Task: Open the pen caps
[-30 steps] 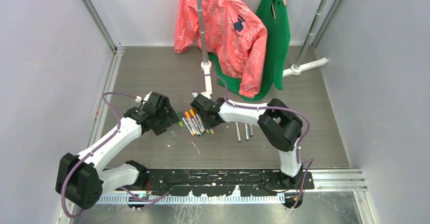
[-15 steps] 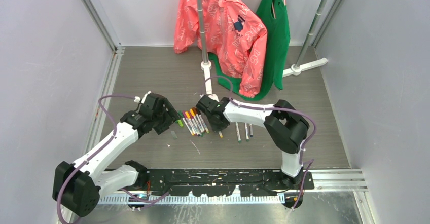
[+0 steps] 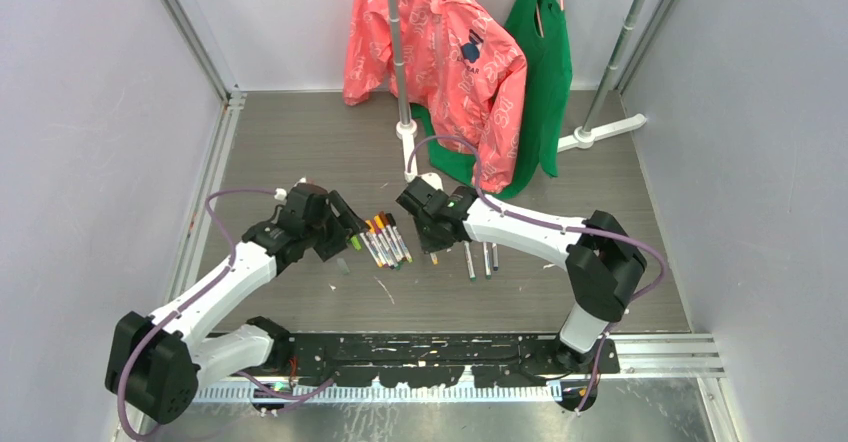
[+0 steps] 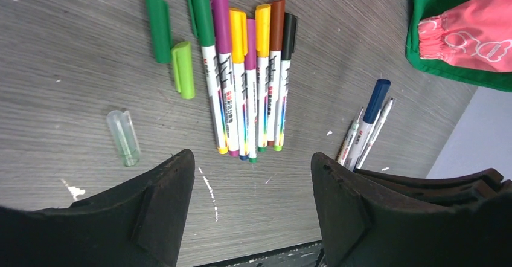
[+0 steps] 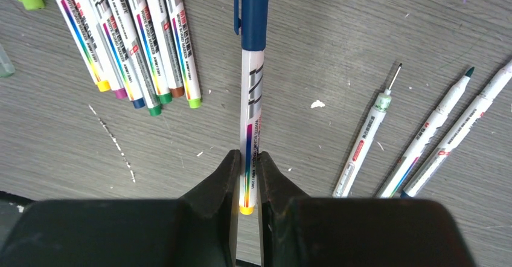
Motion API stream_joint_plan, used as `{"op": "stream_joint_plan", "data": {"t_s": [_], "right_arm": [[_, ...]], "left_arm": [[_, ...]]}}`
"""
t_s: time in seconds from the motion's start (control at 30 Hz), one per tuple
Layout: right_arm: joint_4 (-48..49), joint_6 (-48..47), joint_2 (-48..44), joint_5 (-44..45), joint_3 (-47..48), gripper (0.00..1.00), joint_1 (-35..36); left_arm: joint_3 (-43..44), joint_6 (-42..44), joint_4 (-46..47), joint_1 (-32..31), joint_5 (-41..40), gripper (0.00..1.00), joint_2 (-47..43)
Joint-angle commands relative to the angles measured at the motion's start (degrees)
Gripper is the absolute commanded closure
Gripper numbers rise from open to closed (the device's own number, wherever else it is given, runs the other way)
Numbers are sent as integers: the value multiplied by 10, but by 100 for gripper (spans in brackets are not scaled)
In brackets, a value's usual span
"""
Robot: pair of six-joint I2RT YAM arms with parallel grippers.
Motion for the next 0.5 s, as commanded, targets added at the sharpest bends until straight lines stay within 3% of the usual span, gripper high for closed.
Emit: {"op": "stream_joint_plan", "data": {"t_s": [0.0, 0.47], "right_arm": [[-10, 21, -40, -7, 7, 99, -1], [17, 38, -39, -78, 19, 99, -1]], "left_arm": [[16, -7, 63, -1, 36, 30, 24], [66, -7, 156, -34, 94, 31, 114]]}}
